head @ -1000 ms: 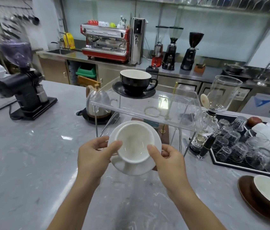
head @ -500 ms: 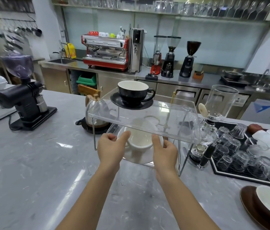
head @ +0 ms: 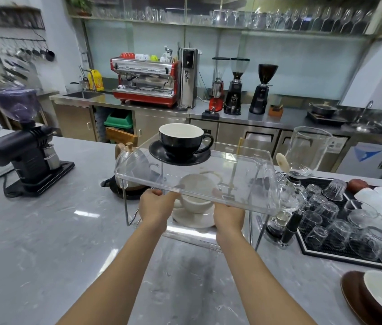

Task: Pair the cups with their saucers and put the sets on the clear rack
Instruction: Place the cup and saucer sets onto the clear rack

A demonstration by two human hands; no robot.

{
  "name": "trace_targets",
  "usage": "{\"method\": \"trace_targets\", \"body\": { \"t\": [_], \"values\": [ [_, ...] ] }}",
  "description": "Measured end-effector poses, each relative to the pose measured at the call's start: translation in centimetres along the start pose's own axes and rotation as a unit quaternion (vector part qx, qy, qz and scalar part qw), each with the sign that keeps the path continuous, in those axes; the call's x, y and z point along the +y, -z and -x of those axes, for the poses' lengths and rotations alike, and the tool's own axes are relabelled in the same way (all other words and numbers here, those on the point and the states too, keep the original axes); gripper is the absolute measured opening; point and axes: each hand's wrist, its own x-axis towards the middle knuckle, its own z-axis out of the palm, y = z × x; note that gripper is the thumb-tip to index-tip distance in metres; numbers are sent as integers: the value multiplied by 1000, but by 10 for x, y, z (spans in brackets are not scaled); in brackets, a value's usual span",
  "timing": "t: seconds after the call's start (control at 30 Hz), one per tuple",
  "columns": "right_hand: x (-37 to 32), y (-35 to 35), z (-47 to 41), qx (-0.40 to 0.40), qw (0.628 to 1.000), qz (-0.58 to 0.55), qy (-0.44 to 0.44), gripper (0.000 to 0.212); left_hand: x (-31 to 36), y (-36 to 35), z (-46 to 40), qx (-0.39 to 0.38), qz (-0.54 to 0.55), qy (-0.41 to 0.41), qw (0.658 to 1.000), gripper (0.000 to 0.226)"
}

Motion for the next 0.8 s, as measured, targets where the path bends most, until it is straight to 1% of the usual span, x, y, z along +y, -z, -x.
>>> {"method": "trace_targets", "body": {
  "t": [0.03,0.07,0.13,0.17,0.27,0.37,0.5,0.63,0.73,0.8],
  "values": [
    [0,-1,-1,5,1000,5,-5,30,1,-1,-1,-3,1,-1,1000,75],
    [-1,-1,-2,8,1000,8,-8,25,1,-2,-1,-5,0,-2,1000,75],
    [-2,-1,-5,17,1000,23,1,19,0,-3,-2,-6,-4,-2,1000,63],
    [-1,0,-6,18,999,32,3,22,-1,-4,-3,-4,-7,-1,1000,59],
    [0,1,-6,10,999,46,-18,43,-3,-6,-4,4,-18,-6,1000,56],
    [-3,2,-6,-13,998,58,-32,52,-5,-6,-6,8,-28,-11,1000,56],
    [-3,2,-6,-28,997,59,-40,60,-7,-5,-10,-4,-35,-2,999,55],
    [-3,2,-7,-14,998,62,-25,63,-9,-4,-15,-32,-33,2,999,73],
    [-2,2,-6,-6,998,65,-14,65,-10,-2,-19,-43,-29,29,998,67],
    [-1,0,-5,-1,998,62,-8,62,-12,-2,-22,-43,-31,38,998,62]
  ]
}}
